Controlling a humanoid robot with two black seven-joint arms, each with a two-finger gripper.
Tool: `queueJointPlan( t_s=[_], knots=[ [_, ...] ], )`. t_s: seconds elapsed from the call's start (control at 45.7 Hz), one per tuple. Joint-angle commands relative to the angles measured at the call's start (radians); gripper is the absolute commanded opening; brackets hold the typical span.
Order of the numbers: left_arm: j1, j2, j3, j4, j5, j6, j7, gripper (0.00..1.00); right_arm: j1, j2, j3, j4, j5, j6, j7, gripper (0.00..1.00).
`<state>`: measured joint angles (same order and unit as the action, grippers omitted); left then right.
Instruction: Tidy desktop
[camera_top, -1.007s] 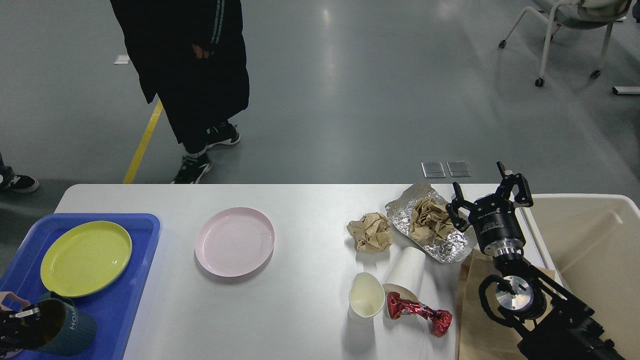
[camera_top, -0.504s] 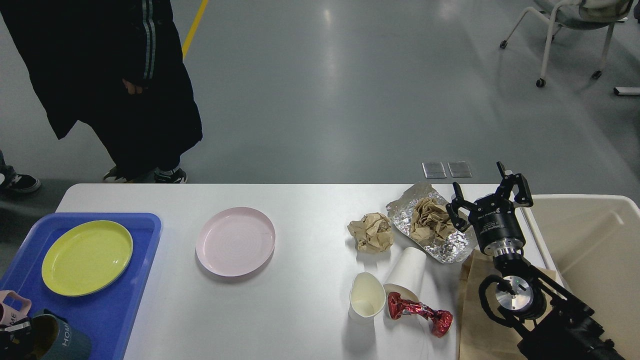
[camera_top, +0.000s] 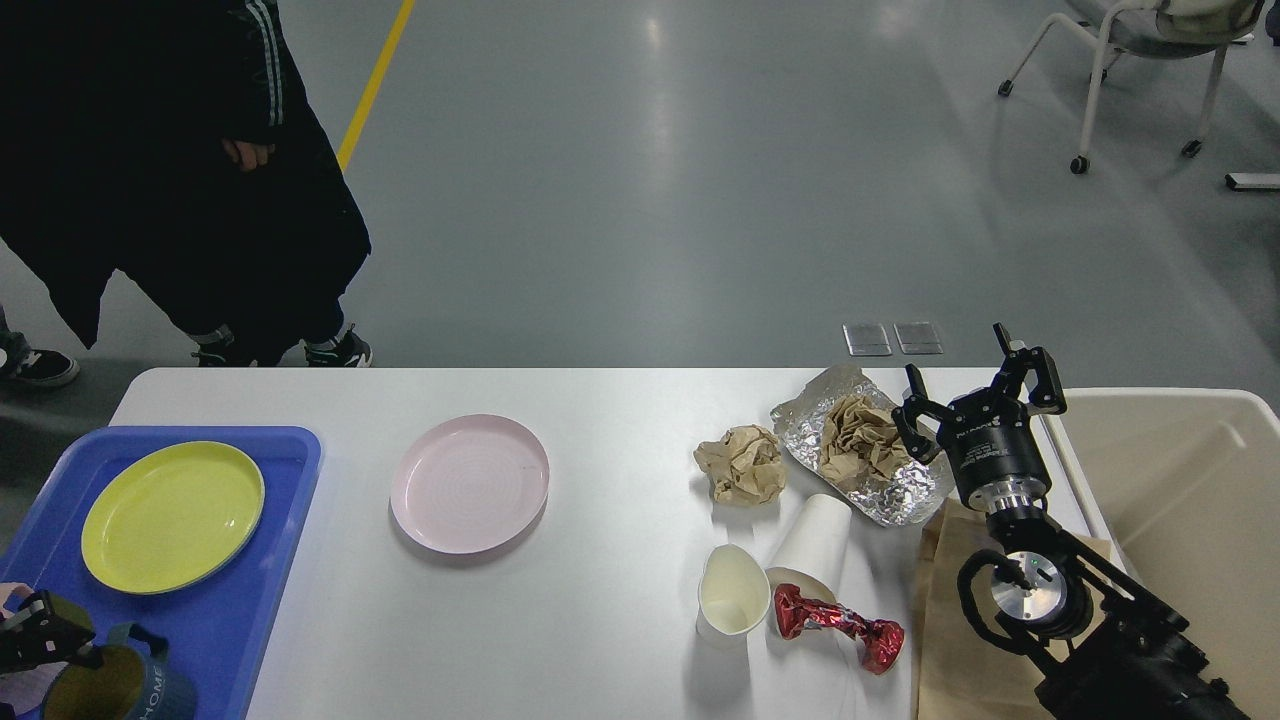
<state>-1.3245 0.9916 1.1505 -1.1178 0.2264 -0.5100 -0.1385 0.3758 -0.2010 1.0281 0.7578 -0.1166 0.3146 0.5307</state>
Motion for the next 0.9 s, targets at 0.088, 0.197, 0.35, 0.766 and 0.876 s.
queueJointPlan(
  t_s=[0.088,0.197,0.35,0.766,0.876],
  knots=[
    [-0.025,0.005,0.02,-0.002,0.001,-0.019,0.007,0.93,0.0,0.0,0.001,0.0,0.0,0.0,0.0,1.0],
    [-0.079,0.009,0.075,-0.004,0.002,-0.024,0.011,0.94,0.0,0.0,0.0,0.0,0.0,0.0,0.0,1.0],
    [-0.203,-0.005,0.179,-0.01,0.002,-0.041,0.013,0.96,0.0,0.0,0.0,0.0,0.0,0.0,0.0,1.0],
    [-0.671,-0.309,0.434,-0.02,0.002,-0.274,0.115,0.96,0.0,0.0,0.0,0.0,0.0,0.001,0.0,1.0],
    [-0.784,-0.444,0.44,-0.054,-0.004,-0.318,0.132,0.96,0.0,0.0,0.0,0.0,0.0,0.001,0.0,1.0]
  ],
)
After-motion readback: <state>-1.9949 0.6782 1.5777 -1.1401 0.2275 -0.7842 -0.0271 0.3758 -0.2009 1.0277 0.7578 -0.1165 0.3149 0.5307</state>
